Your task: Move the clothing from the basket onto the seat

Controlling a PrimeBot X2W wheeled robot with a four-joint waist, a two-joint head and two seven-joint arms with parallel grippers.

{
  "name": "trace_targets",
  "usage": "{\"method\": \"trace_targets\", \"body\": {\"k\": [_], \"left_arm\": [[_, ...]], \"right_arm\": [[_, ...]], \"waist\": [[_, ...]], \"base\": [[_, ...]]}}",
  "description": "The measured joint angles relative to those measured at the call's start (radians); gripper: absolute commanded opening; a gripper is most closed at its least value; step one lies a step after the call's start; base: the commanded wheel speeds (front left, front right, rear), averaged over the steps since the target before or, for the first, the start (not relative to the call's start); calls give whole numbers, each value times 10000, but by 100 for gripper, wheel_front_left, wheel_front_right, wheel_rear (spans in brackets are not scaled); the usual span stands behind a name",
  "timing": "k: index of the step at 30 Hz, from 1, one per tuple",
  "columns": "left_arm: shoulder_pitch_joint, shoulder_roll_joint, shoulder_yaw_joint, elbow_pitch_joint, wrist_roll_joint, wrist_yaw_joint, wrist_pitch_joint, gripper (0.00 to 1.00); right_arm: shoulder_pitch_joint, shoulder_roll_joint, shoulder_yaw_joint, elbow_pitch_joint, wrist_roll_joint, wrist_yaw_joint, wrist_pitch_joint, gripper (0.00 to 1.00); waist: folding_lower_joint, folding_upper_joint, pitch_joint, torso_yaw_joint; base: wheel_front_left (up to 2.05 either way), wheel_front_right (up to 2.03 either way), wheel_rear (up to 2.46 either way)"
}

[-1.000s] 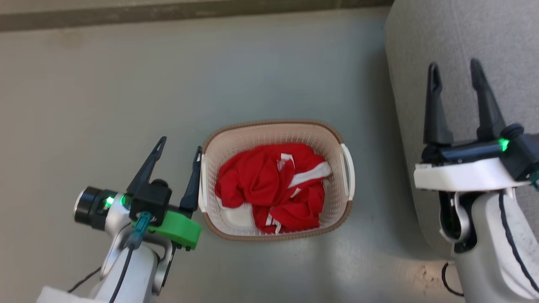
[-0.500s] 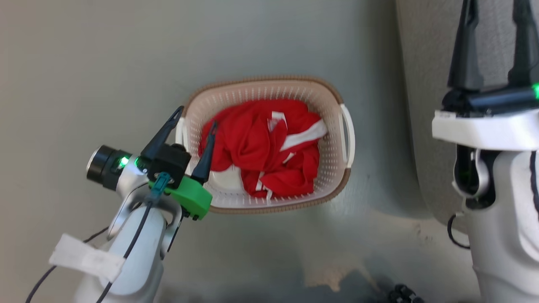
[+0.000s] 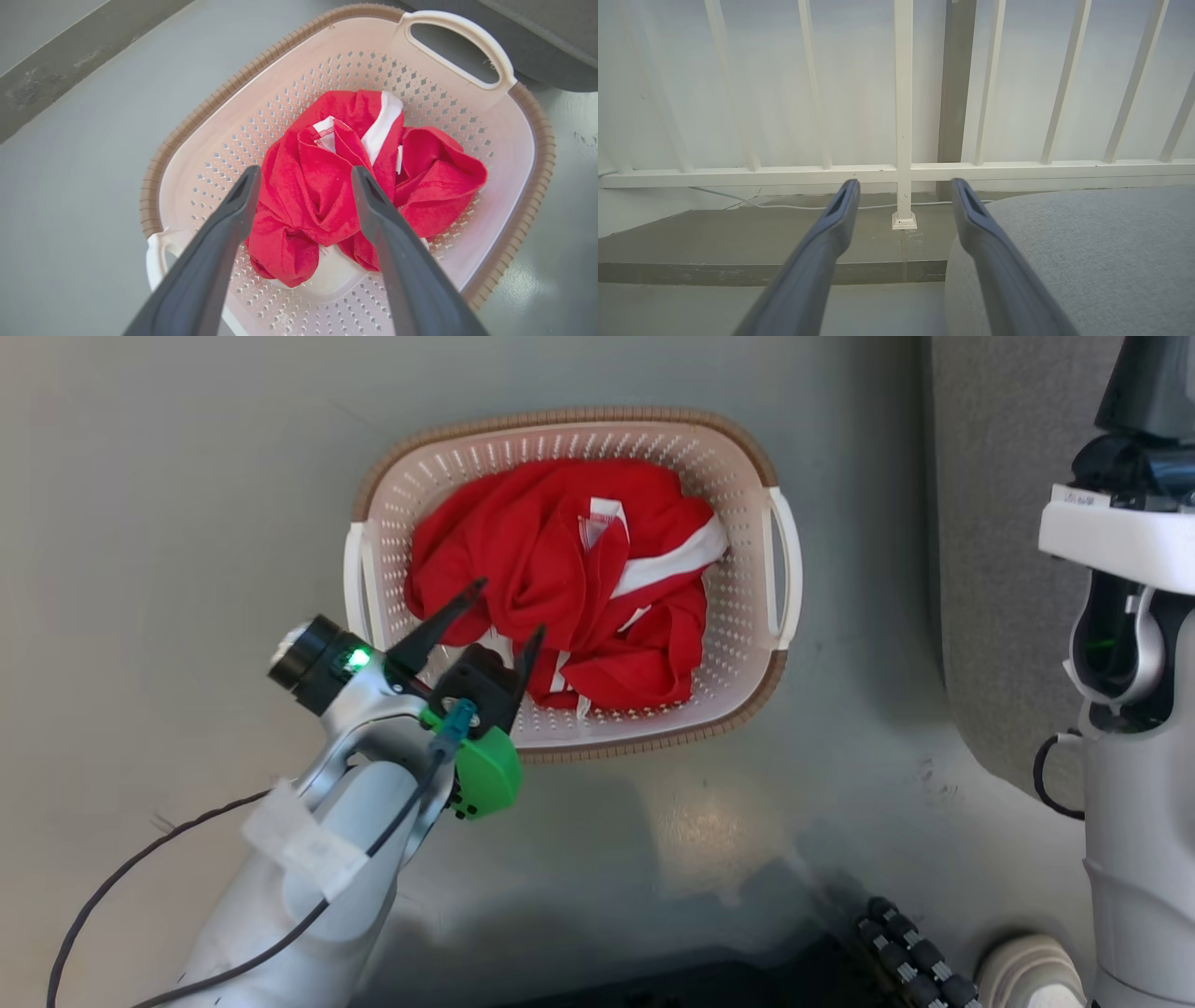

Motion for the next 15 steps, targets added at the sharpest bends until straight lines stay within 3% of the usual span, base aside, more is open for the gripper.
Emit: {"method": "trace_targets", "body": {"k": [15], "left_arm": [[-905,-201,-491,1707,-320,-140,94,100]], "right_arm": [[-528,29,123,10,-102,0,0,100]], "waist": [[0,0,792,-266]], "base": [[0,0,0]]}}
